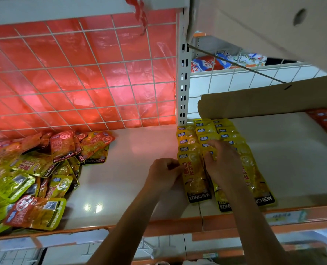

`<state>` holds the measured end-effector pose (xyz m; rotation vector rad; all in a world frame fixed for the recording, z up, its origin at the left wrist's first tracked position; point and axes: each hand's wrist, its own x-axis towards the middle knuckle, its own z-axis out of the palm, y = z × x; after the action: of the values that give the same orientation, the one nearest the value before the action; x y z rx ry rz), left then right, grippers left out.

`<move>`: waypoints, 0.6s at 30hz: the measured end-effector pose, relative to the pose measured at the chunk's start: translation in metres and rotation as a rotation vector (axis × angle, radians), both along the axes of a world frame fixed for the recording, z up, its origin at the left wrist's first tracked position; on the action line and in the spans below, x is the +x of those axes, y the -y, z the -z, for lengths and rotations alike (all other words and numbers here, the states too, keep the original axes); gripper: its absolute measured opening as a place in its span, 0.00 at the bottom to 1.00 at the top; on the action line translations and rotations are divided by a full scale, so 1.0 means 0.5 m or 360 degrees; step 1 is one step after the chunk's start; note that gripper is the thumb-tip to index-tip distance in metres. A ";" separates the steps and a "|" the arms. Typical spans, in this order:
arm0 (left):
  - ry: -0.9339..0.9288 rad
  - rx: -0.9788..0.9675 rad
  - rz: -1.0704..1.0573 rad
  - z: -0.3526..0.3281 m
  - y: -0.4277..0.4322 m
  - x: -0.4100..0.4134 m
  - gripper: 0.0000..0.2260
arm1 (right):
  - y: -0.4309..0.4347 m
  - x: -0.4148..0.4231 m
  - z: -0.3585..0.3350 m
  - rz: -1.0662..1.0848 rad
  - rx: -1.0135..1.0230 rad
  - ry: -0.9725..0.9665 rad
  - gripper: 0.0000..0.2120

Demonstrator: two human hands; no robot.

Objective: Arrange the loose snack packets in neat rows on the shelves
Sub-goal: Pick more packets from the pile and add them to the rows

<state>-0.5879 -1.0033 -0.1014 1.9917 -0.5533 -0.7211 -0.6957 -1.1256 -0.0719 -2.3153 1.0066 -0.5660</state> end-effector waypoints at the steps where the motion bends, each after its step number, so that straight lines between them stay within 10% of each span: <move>1: 0.0030 0.0031 0.0008 0.000 0.000 -0.002 0.06 | 0.000 0.000 0.000 0.0002 -0.0005 -0.0012 0.17; 18: 0.0333 0.0227 0.0101 -0.020 0.008 -0.007 0.09 | -0.007 0.016 0.011 -0.0016 -0.0002 -0.0045 0.16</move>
<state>-0.5916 -1.0071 -0.0913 2.2067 -0.7084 -0.6086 -0.6876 -1.1221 -0.0772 -2.3343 1.0070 -0.5315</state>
